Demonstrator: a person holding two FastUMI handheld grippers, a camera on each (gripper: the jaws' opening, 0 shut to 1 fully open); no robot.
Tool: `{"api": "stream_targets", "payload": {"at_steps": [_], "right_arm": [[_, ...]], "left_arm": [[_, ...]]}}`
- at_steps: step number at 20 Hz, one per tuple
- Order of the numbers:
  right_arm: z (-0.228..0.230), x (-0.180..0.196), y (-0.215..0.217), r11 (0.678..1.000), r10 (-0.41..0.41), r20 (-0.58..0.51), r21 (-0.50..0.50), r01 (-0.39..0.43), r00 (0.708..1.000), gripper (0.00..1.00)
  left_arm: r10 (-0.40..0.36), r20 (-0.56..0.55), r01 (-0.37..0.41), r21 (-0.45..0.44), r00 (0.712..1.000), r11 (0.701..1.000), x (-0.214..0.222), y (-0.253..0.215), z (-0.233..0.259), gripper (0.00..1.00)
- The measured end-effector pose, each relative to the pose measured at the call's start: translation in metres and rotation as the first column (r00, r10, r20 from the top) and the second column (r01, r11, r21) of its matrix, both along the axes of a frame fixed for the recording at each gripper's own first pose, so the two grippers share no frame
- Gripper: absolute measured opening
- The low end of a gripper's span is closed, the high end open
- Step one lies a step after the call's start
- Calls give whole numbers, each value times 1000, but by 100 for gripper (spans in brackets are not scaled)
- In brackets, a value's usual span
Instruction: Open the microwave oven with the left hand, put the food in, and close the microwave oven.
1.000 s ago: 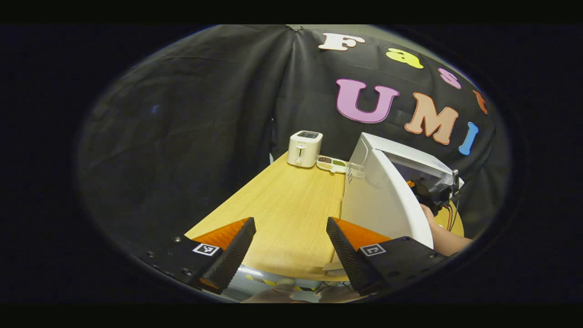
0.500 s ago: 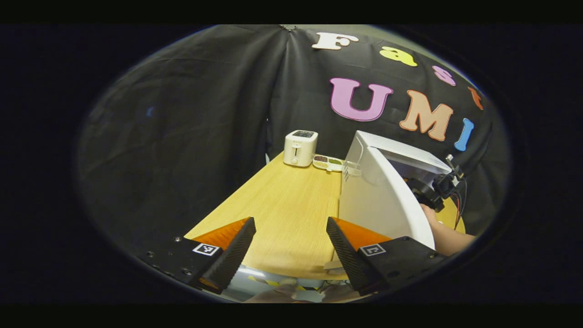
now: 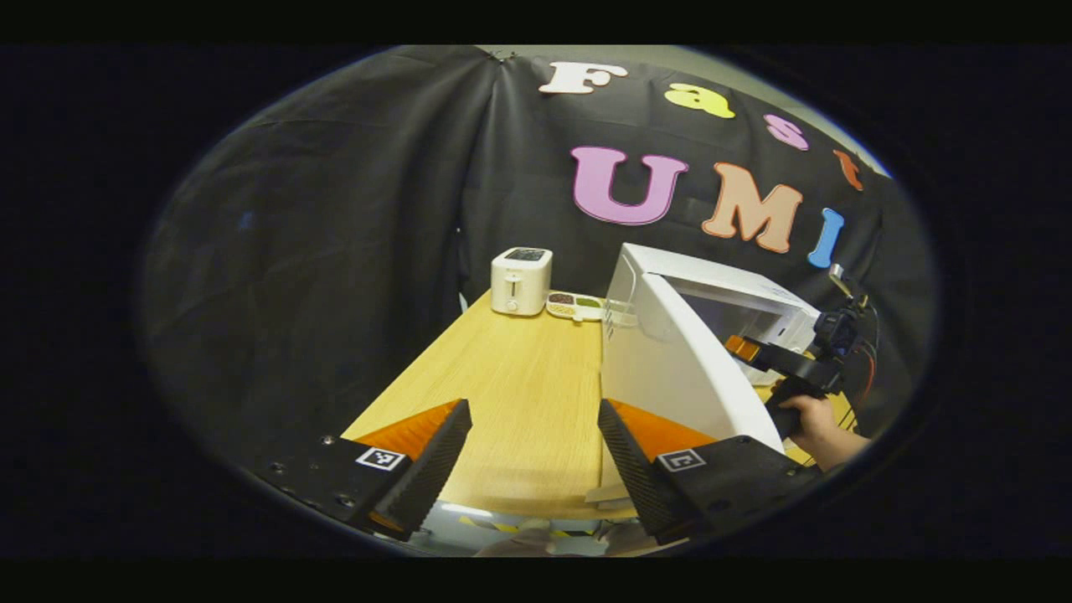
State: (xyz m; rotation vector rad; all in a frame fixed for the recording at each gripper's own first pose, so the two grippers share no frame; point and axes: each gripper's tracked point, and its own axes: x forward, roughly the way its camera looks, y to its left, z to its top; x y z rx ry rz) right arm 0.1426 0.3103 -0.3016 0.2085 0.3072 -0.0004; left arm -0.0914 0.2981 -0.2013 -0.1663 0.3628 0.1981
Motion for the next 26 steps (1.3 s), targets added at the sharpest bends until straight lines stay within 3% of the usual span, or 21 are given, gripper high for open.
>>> {"api": "stream_targets", "payload": {"at_steps": [5, 10, 12, 13, 16, 17, 18, 19, 20, 21, 22, 25, 26], "right_arm": [[26, -63, -1, 995, 50, 4, -89, -50, 999, 99], [58, -109, -23, 996, 13, 31, -90, -10, 999, 99], [72, -122, -37, 995, -17, 49, -99, 22, 999, 99], [79, -127, -43, 994, -31, 56, -102, 36, 998, 99], [92, -139, -69, 988, -83, 76, -121, 92, 994, 99], [98, -142, -76, 986, -103, 84, -124, 113, 991, 99], [102, -145, -83, 983, -122, 92, -124, 133, 988, 99], [107, -148, -90, 980, -145, 97, -122, 157, 985, 99], [111, -150, -98, 976, -169, 102, -118, 180, 980, 99], [114, -152, -105, 972, -193, 107, -113, 205, 975, 91], [117, -153, -113, 968, -216, 112, -106, 228, 970, 99], [118, -160, -131, 956, -271, 103, -89, 280, 957, 100], [119, -162, -137, 952, -286, 100, -87, 295, 953, 91]], "left_arm": [[-81, 19, 81, 24, 997, 996, 2, -9, 4, 89], [-176, 32, 174, 50, 984, 984, 6, -22, 5, 64], [-207, 28, 206, 43, 978, 978, 7, -30, 4, 50], [-226, 24, 225, 38, 974, 974, 8, -35, 2, 34], [-265, 18, 264, 44, 964, 963, 10, -42, 0, 22], [-269, 14, 268, 52, 963, 962, 12, -41, -1, 0], [-286, 8, 285, 52, 958, 957, 11, -44, -2, 7], [-301, 3, 300, 54, 954, 952, 12, -49, -5, 1], [-313, 2, 312, 59, 950, 948, 13, -50, -6, 1], [-325, -2, 324, 61, 946, 944, 14, -52, -6, 1], [-337, -8, 337, 61, 941, 940, 14, -56, -8, 2], [-372, -26, 373, 71, 928, 925, 17, -65, -10, 1], [-385, -29, 386, 77, 923, 919, 18, -68, -10, 1]]}}
